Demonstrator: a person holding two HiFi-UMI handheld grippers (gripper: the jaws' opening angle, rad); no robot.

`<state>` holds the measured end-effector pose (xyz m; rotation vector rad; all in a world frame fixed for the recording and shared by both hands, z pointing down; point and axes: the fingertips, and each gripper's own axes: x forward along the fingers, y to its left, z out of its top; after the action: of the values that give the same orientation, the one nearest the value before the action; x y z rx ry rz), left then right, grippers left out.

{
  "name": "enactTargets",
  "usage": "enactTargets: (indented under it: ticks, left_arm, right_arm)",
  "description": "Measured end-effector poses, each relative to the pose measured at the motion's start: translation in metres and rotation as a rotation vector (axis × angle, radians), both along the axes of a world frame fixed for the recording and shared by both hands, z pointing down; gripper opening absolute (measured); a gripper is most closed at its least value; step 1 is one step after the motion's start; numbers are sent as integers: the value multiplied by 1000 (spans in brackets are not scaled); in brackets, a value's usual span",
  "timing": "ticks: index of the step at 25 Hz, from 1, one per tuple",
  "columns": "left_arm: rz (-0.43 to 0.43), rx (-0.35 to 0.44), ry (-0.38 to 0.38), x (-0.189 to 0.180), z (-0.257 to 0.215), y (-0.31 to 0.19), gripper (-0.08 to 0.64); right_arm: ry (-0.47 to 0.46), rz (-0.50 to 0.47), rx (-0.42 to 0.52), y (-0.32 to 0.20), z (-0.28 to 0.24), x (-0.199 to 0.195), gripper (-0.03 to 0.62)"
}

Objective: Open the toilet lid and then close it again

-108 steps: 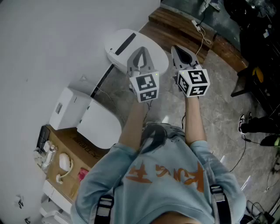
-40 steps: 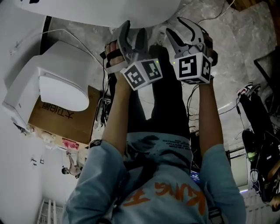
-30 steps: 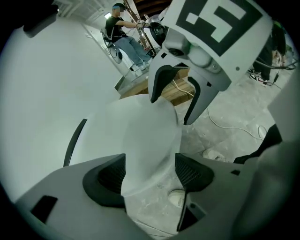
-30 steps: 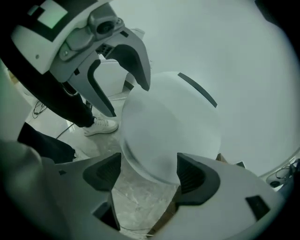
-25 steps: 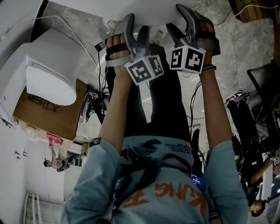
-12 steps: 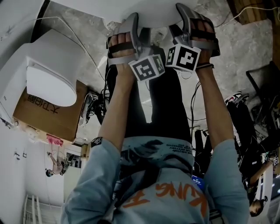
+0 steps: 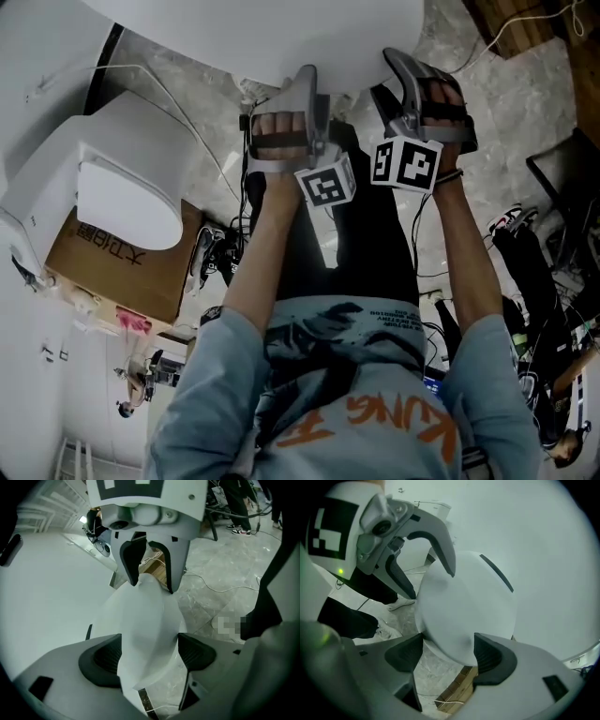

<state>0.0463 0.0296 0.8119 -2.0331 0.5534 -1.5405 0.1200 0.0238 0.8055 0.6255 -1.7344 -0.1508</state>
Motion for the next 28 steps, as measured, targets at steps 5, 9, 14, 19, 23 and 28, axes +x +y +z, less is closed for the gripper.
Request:
enactTargets:
  ticks: [5,9,14,19,23,28]
  left_arm:
    - [8,50,-37,-6,-5,0,379]
    - [-14,49,10,-7,-27,-5,379]
    - [-33,16,34,-6,-65,-10,379]
    - [-41,14,96,-10,-117,-9,371]
    - [-34,34,110,-14,-159,-14,371]
    - [-33,80,137,-22,-213,-27,373]
  right_arm:
    - [0,-7,13,2,-31,0,360]
    - [-4,-15,27,0,-53,-1,360]
    - [-69,6,46,0,-90,1,347]
    - [-106,-73,89,7,-137,-5,318]
    - [-27,-132,167,-5,-168,-1,378]
    - [-15,-174,239,-24,-224,-9,330]
